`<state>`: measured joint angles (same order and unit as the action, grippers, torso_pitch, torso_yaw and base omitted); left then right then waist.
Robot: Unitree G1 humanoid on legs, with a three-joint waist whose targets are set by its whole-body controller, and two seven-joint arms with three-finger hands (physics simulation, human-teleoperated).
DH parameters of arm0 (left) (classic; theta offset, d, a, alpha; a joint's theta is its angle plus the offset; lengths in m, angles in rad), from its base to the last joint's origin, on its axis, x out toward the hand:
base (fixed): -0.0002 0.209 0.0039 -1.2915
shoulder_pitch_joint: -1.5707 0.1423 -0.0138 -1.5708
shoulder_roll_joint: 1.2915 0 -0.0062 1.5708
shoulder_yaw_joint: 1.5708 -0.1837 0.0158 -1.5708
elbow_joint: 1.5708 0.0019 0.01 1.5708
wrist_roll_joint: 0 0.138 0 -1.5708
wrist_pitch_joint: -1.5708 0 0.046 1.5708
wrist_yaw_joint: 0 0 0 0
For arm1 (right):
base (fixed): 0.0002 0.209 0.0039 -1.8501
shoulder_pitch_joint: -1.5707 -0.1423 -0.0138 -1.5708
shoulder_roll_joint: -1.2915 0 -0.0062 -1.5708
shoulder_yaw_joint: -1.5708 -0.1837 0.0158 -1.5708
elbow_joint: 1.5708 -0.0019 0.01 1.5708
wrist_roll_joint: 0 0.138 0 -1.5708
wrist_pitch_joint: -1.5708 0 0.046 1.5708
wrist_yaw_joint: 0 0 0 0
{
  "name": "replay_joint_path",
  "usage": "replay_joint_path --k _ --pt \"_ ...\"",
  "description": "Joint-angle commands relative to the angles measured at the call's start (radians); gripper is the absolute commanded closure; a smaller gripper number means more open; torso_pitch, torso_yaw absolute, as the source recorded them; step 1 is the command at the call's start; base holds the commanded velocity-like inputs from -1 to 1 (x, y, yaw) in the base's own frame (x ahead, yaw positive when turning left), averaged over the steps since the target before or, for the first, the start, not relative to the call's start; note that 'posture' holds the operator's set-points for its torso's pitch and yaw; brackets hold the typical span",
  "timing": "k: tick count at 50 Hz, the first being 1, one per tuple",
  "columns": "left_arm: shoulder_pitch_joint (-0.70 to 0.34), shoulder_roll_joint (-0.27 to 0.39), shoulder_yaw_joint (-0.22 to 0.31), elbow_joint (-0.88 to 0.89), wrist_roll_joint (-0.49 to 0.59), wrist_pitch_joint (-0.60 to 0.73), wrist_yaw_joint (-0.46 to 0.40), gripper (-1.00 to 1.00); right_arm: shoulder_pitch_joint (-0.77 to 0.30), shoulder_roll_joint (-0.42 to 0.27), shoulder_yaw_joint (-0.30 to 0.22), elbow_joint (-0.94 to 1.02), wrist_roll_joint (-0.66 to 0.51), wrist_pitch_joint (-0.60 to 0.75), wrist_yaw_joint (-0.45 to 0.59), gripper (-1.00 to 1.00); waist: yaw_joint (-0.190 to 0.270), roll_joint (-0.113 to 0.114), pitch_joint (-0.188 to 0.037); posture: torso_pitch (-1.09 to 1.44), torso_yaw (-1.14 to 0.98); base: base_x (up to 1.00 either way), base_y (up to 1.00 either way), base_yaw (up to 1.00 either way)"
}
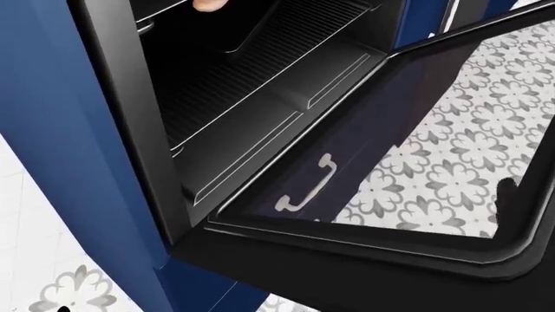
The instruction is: Close the oven door.
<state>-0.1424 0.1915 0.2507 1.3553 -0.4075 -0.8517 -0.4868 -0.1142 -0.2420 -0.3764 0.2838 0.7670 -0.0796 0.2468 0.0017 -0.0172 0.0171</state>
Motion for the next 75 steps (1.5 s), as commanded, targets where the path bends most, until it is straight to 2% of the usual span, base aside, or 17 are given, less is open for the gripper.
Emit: replay_joint_path --k 1,19,26,32,36,43,49,51,53,64,71,75 --pt "-0.012 0.010 0.004 -0.022 -0.005 -0.028 -0.006 -1.00 -0.030 -0.012 -0.002 -0.081 -0.011 0.004 -0.006 -1.00 0.001 -0.002 -0.019 0.00 0.00 0.00 0.00 0.00" --pt "-0.017 0.011 0.005 -0.023 -0.014 -0.023 -0.013 -1.00 -0.108 0.019 0.072 -0.291 -0.098 0.165 -0.090 -1.00 0.000 0.003 -0.020 0.00 0.00 0.00 0.00 0.00" --pt "-0.015 0.012 0.007 -0.021 -0.019 -0.023 -0.017 -1.00 -0.200 0.031 0.144 -0.358 -0.162 0.271 -0.123 -1.00 0.000 0.005 -0.021 0.00 0.00 0.00 0.00 0.00" --pt "-0.015 0.012 0.006 -0.021 -0.017 -0.024 -0.018 -1.00 -0.252 0.040 0.195 -0.448 -0.226 0.376 -0.104 -1.00 -0.001 0.008 -0.020 0.00 0.00 0.00 0.00 0.00" --pt "-0.013 0.010 0.007 -0.019 -0.018 -0.024 -0.024 -1.00 -0.312 0.043 0.205 -0.492 -0.242 0.454 -0.110 -1.00 -0.002 0.010 -0.021 0.00 0.00 0.00 0.00 0.00" --pt "-0.015 0.010 0.006 -0.021 -0.016 -0.022 -0.021 -1.00 -0.397 0.052 0.252 -0.480 -0.319 0.532 -0.056 -1.00 -0.001 0.010 -0.020 0.00 0.00 0.00 0.00 0.00" --pt "-0.014 0.010 0.007 -0.021 -0.018 -0.022 -0.023 -1.00 -0.511 0.080 0.294 -0.395 -0.397 0.563 0.009 -1.00 -0.002 0.014 -0.021 0.00 0.00 0.00 0.00 0.00" --pt "-0.015 0.010 0.007 -0.023 -0.020 -0.021 -0.024 -1.00 -0.578 0.094 0.307 -0.337 -0.420 0.565 0.024 -1.00 -0.002 0.016 -0.021 0.00 0.00 0.00 0.00 0.00" --pt "-0.015 0.010 0.007 -0.022 -0.020 -0.021 -0.024 -1.00 -0.624 0.110 0.303 -0.289 -0.420 0.576 0.027 -1.00 -0.004 0.020 -0.021 0.00 0.00 0.00 0.00 0.00" --pt "-0.021 0.010 0.004 -0.023 -0.021 -0.017 -0.022 -1.00 -0.907 0.176 0.364 0.153 -0.573 0.468 0.111 -1.00 -0.008 0.035 -0.020 0.00 0.00 0.00 0.00 0.00" --pt "-0.017 0.012 0.006 -0.024 -0.023 -0.018 -0.025 -1.00 -1.135 0.220 0.365 0.485 -0.648 0.361 0.165 -1.00 -0.011 0.046 -0.022 0.00 0.00 0.00 0.00 0.00" --pt "-0.015 0.012 0.009 -0.022 -0.027 -0.019 -0.028 -1.00 -1.207 0.246 0.380 0.593 -0.705 0.314 0.204 -1.00 -0.012 0.052 -0.018 0.00 0.00 0.00 0.00 0.00"
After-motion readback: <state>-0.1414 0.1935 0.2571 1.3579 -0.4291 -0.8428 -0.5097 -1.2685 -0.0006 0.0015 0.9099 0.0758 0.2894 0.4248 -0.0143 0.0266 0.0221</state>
